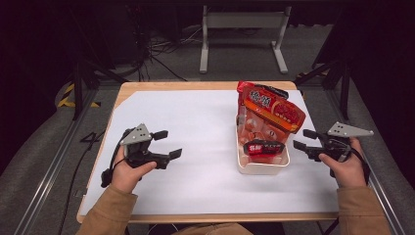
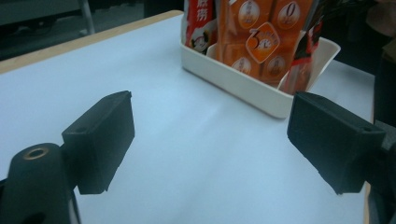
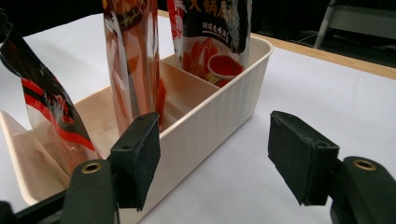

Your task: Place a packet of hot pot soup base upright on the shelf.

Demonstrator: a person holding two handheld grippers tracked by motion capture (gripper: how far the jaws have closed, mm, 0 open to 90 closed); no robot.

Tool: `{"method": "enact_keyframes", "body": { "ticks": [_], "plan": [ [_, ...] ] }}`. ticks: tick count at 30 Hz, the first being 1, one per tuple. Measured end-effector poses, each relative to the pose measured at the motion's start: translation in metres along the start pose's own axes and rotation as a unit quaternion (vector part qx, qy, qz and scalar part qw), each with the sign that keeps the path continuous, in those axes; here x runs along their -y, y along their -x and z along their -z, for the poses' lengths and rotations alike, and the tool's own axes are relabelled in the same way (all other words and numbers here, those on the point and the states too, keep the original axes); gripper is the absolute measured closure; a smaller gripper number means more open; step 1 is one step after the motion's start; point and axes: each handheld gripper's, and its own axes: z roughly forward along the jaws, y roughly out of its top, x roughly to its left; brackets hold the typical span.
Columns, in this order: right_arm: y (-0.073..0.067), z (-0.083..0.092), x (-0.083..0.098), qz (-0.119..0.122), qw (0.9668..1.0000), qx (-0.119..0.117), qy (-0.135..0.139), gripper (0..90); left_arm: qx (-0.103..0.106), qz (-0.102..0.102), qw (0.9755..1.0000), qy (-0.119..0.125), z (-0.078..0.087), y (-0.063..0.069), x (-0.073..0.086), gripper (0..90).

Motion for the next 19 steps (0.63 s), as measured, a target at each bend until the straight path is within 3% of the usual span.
{"method": "enact_keyframes", "body": {
  "ticks": [2,8,15,19],
  "plan": [
    [0.001,0.000,0.001,0.001,1.0000,0.001,0.001,34.2,-0.003,0.018,0.9998,-0.001,0.003,-0.004,0.009,13.6],
    [0.002,0.001,0.004,-0.001,1.0000,0.004,0.003,33.3,-0.031,0.038,0.9988,0.001,0.008,-0.016,0.035,10.4],
    [0.002,-0.002,0.006,0.001,1.0000,0.006,-0.002,32.7,-0.056,0.029,0.9979,-0.014,0.009,-0.021,0.053,7.9],
    [0.002,-0.002,0.005,0.002,1.0000,0.007,0.002,32.5,-0.048,0.024,0.9985,-0.011,0.011,-0.021,0.054,5.3]
  ]
}}
